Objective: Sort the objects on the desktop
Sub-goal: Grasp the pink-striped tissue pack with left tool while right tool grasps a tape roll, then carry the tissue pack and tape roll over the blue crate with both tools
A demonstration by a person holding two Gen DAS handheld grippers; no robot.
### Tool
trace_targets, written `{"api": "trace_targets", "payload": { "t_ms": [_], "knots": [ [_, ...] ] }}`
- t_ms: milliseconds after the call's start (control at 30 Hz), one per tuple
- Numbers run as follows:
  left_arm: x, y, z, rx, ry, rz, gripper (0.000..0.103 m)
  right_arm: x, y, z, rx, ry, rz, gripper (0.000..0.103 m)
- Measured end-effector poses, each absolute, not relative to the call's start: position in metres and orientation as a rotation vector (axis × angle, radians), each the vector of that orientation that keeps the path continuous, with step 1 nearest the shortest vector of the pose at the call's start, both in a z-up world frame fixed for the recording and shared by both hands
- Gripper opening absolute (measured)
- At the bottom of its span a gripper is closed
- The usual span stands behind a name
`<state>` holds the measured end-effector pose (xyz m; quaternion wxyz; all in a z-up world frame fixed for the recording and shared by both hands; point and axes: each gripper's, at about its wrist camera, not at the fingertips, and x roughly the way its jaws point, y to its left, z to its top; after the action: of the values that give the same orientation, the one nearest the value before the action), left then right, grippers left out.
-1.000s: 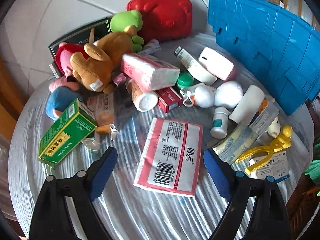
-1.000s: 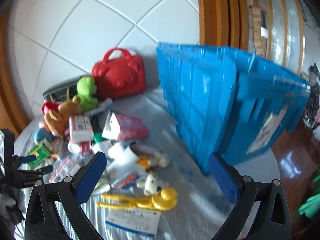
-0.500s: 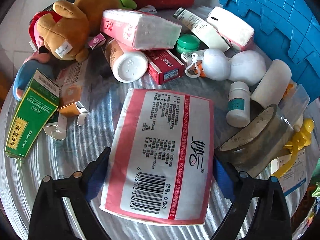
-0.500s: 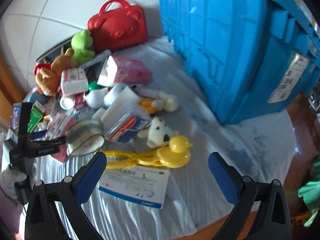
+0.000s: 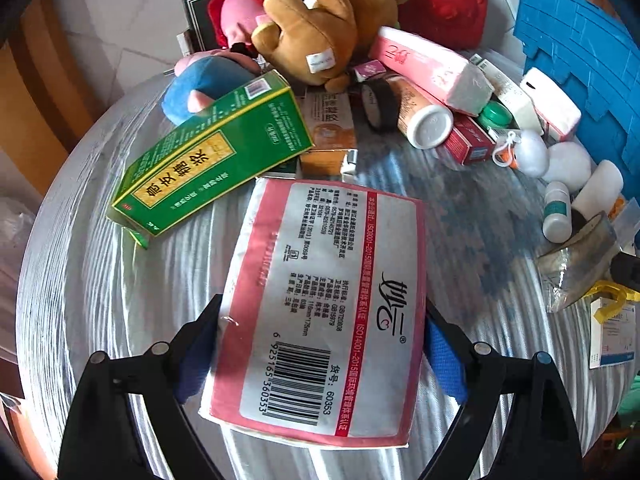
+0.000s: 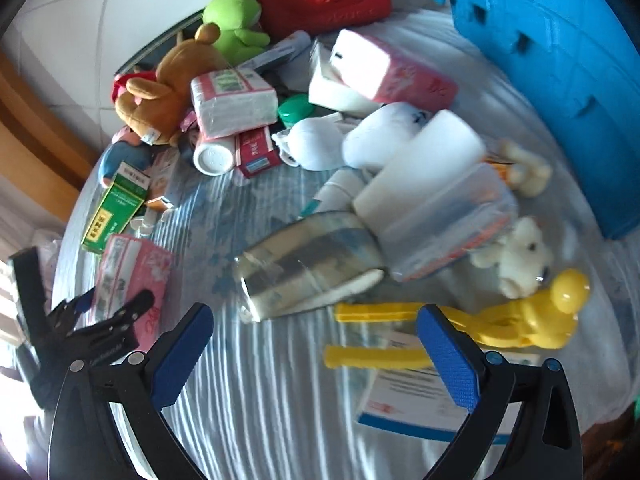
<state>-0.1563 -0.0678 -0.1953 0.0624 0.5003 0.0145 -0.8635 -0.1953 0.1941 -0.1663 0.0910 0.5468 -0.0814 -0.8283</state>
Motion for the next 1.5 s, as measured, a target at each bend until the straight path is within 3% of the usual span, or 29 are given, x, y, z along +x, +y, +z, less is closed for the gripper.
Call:
{"api": "trace_targets", "payload": {
  "t_ms": [333,400,433,467,567,1000,1500],
  "knots": [
    [-0.158,-0.078,-0.192,1.493,0.099,-2.701,0.091,-0.229,0.179,-0.202,1.786,-0.469,-2.491,0.103],
    [-0.155,-0.078,-0.188,1.483,0.102,-2.724,0.091,-0.225,0.176,-0.201,1.760,-0.468,-2.511,0.087],
    [-0.153,-0.078,-0.185,1.478,0.100,-2.735,0.091,-0.223,0.175,-0.198,1.735,-0.472,-2.507,0.065],
    [-0.153,-0.078,-0.183,1.474,0.103,-2.744,0.091,-0.221,0.172,-0.195,1.732,-0.448,-2.510,0.056],
    [-0.151,-0.075,-0.171,1.450,0.106,-2.779,0.091,-0.215,0.163,-0.177,1.670,-0.353,-2.534,0.044],
    [-0.159,-0.017,-0.078,1.167,0.049,-2.949,0.091,-0.205,0.176,-0.048,1.213,-0.187,-2.642,0.043],
    [-0.216,0.183,0.088,0.772,-0.052,-3.254,0.091,-0.193,0.344,0.127,0.644,-0.079,-2.906,0.043]
  ]
}}
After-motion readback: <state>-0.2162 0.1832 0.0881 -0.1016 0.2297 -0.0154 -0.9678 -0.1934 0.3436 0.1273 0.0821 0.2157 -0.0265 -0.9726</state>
